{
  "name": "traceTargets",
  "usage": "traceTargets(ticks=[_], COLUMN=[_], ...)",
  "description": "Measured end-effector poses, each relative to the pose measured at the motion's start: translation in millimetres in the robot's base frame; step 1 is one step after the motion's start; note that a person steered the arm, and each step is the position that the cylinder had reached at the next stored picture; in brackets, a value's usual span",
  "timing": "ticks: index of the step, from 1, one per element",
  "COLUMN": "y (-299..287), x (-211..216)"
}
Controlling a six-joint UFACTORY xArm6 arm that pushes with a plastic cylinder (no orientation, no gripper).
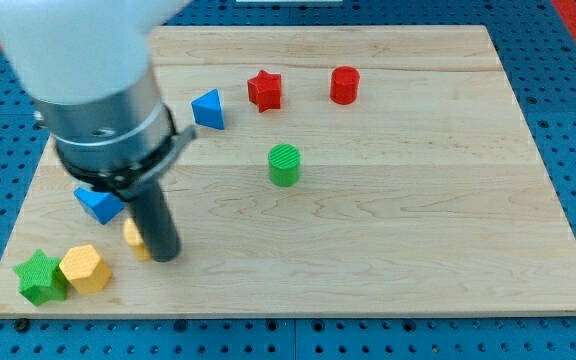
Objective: Push the blue cube along with yellow heart down and right
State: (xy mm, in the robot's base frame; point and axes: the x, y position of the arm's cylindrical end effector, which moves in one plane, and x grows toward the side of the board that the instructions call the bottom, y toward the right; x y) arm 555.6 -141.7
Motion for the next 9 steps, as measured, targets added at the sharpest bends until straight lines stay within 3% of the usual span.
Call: traceTargets(ticks=[4,5,8,9], y=[-55,-27,-51,-68], x=[-23,-25,-110,-112])
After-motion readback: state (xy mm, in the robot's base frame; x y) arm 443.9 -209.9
